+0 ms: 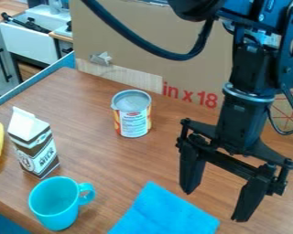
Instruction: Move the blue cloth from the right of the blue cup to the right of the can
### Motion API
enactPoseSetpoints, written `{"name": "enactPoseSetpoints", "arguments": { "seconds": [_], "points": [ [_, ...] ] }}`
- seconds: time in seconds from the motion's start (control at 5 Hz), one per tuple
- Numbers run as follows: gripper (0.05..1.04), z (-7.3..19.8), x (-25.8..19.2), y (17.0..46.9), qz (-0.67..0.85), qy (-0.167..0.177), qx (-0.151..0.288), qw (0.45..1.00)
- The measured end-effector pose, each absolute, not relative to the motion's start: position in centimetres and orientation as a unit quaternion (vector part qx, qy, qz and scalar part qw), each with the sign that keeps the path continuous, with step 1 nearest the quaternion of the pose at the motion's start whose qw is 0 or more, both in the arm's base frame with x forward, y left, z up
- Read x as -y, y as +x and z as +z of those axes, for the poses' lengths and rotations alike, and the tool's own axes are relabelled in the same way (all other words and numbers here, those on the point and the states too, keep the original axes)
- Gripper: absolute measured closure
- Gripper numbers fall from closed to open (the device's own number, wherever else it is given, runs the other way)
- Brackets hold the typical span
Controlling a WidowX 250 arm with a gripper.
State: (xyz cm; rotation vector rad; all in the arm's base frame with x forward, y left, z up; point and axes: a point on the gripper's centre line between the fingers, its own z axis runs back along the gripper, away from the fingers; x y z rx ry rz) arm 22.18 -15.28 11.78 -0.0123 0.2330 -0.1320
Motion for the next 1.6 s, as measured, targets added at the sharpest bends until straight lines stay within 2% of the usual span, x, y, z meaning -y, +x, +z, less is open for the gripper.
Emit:
{"name": "enactPoseSetpoints", "arguments": {
  "seconds": [0.2, 0.6, 0.8, 1.0, 1.4, 1.6],
  "points": [
    [0.083, 11.0, 15.1, 21.9, -0.065, 0.000, -0.129, 0.989],
    [0.083, 8.8, 11.6, 19.9, -0.107, 0.010, -0.121, 0.987],
    [0.083, 7.5, 11.7, 19.4, -0.109, -0.007, -0.140, 0.984],
    [0.083, 5.1, 11.5, 19.5, -0.107, -0.004, -0.176, 0.979],
    [0.083, 3.6, 10.4, 19.6, -0.101, -0.015, -0.215, 0.971],
    [0.083, 2.8, 9.2, 19.9, -0.084, -0.033, -0.232, 0.968]
  ]
}}
